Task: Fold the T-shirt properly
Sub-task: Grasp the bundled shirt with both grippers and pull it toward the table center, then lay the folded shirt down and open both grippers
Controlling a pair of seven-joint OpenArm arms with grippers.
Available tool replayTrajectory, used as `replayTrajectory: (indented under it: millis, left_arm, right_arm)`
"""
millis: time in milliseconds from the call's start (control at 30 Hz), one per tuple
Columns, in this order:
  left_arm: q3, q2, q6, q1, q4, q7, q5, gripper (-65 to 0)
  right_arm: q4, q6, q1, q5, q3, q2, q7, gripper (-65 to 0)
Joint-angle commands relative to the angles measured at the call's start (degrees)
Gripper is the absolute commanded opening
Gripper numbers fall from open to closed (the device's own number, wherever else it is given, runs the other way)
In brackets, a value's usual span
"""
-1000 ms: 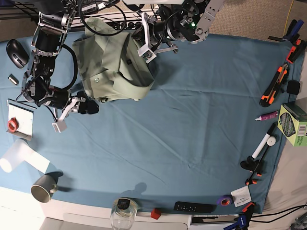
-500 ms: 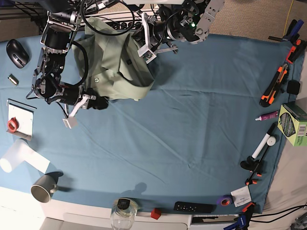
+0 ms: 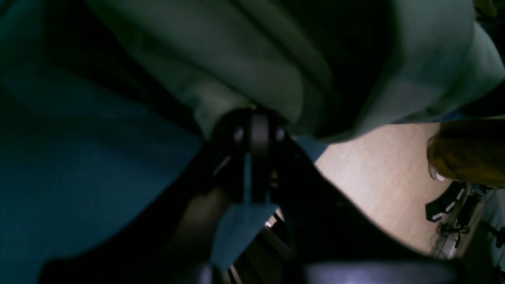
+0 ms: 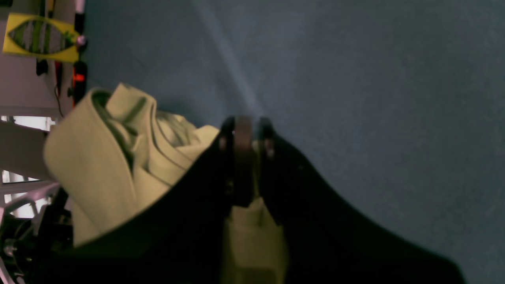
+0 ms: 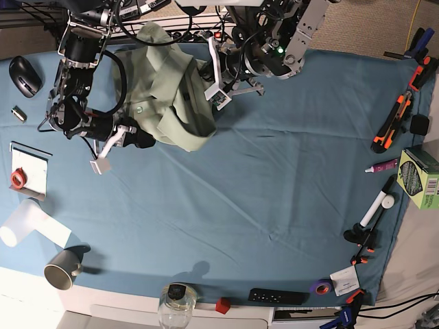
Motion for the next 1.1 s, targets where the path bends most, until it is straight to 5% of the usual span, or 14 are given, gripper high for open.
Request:
replayTrajectory:
  millis: [0, 333, 567, 1067]
  left_arm:
    - [-0.2, 0.4, -0.5, -0.3, 0.8, -0.9, -0.7, -65.0]
    - [-5.4, 0.5, -0.4, -1.4, 0.8, -1.9, -0.7, -65.0]
    - [-10.8, 0.4, -0.5, -3.1, 0.8, -2.4, -2.2, -65.0]
    - [-10.9, 0.6, -0.9, -15.9, -10.6, -3.0, -2.3, -65.0]
  right_arm:
    - [0.6, -0.3, -0.3, 0.1, 0.1, 0.7, -1.6, -65.0]
    - [0.6, 2.0, -4.7, 9.6, 0.1, 1.2, -1.6, -65.0]
    - [0.6, 2.3, -7.3, 9.7, 0.1, 2.7, -1.6, -65.0]
    - [0.6, 2.2, -12.3, 13.2, 0.1, 2.7, -1.6, -65.0]
